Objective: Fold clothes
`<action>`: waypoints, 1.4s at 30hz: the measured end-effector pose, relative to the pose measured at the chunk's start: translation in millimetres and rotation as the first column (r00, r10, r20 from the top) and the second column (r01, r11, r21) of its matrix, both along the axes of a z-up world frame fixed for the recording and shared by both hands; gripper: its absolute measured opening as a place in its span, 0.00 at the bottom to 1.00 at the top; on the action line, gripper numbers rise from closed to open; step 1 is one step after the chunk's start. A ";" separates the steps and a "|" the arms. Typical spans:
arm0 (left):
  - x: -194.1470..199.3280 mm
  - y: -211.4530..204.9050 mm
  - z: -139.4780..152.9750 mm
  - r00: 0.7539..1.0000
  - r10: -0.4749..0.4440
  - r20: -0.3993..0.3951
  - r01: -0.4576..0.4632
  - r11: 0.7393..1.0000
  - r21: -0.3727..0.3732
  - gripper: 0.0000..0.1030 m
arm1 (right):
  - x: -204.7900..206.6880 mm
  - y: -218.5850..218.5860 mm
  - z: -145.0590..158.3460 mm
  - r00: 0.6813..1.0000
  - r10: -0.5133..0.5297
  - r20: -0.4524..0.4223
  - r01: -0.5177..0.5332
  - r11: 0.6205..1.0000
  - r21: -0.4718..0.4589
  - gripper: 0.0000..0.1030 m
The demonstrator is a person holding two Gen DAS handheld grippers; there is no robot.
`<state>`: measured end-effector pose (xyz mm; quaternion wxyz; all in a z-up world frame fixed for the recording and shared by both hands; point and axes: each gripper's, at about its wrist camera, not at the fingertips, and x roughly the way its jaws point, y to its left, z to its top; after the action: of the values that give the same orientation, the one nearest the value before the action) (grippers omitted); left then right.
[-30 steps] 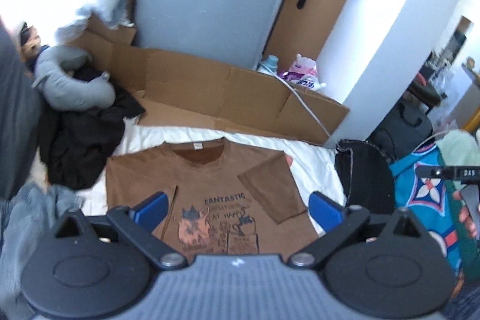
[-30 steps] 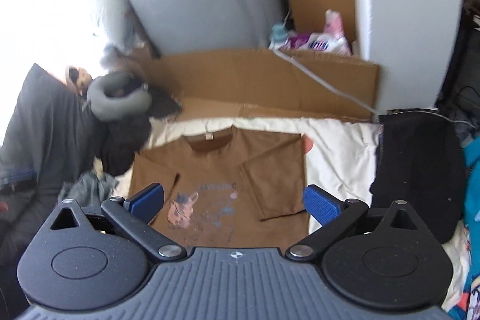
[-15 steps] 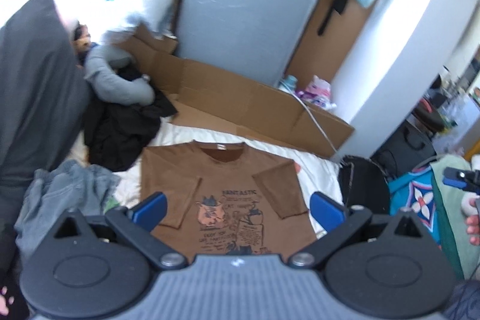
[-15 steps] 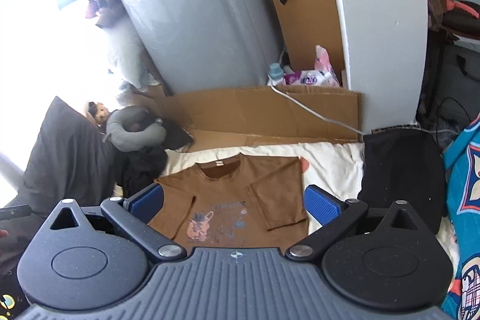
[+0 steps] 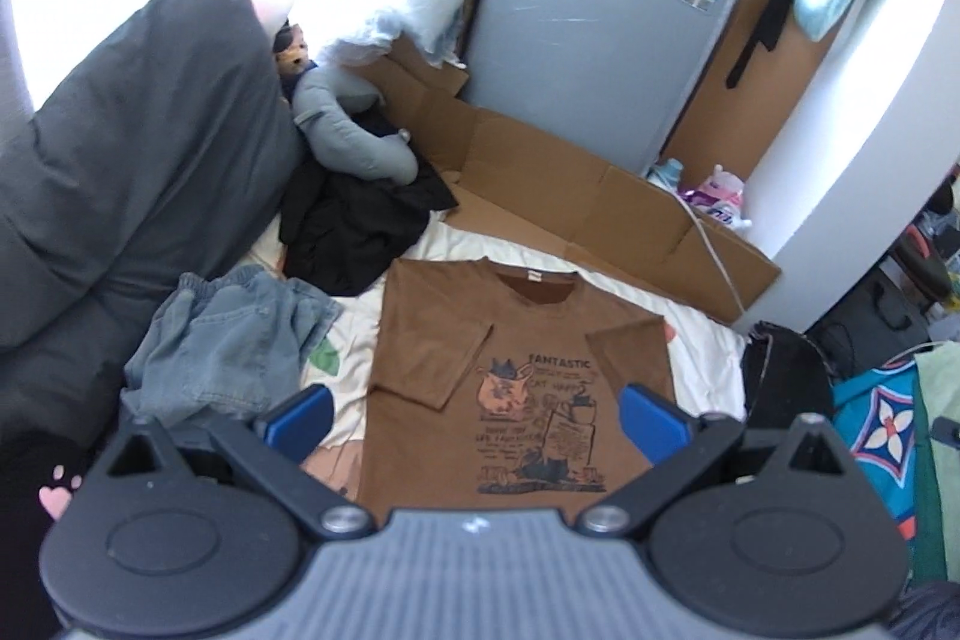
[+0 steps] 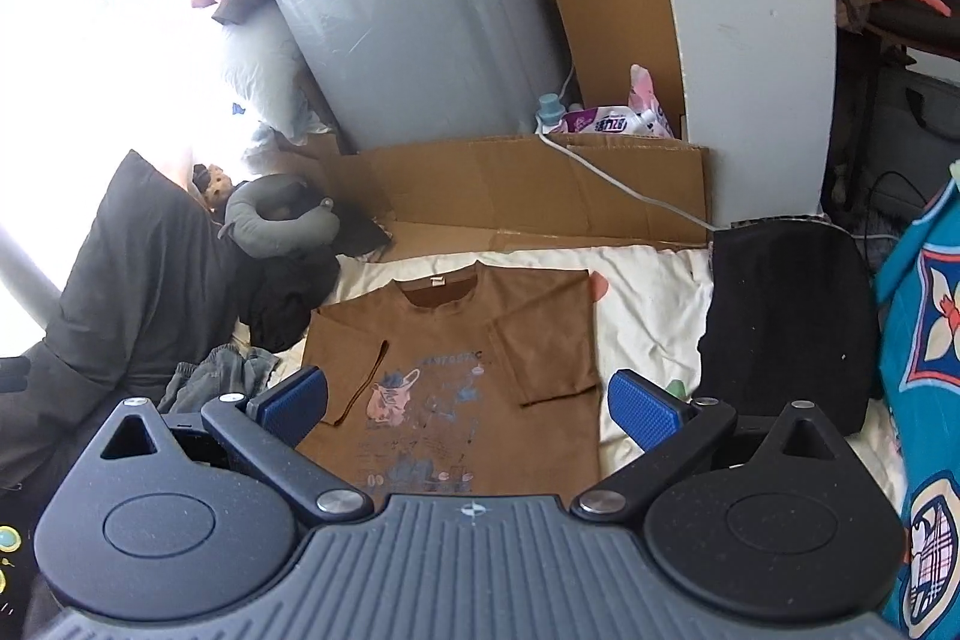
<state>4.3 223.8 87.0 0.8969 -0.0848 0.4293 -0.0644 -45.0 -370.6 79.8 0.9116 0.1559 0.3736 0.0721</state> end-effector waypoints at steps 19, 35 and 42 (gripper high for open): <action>-25.5 16.0 -104.5 0.997 0.027 -0.076 -0.032 0.998 -0.059 1.00 | -31.3 -24.2 -69.5 0.987 -0.120 -0.109 0.115 0.992 -0.053 0.99; -22.3 48.3 -201.9 0.953 0.115 -0.281 -0.122 0.992 -0.010 0.99 | -29.5 -11.3 -165.1 0.951 -0.159 -0.267 0.149 0.987 -0.056 0.99; -8.1 56.3 -253.5 0.909 0.119 -0.400 -0.129 0.992 0.001 0.96 | -23.1 -2.8 -211.6 0.933 -0.127 -0.337 0.113 0.992 -0.063 0.99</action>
<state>-3.8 280.1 -166.5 0.7916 -0.1346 0.5960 0.0057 -68.1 -373.4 -131.8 0.8391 0.1688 0.5168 -0.0198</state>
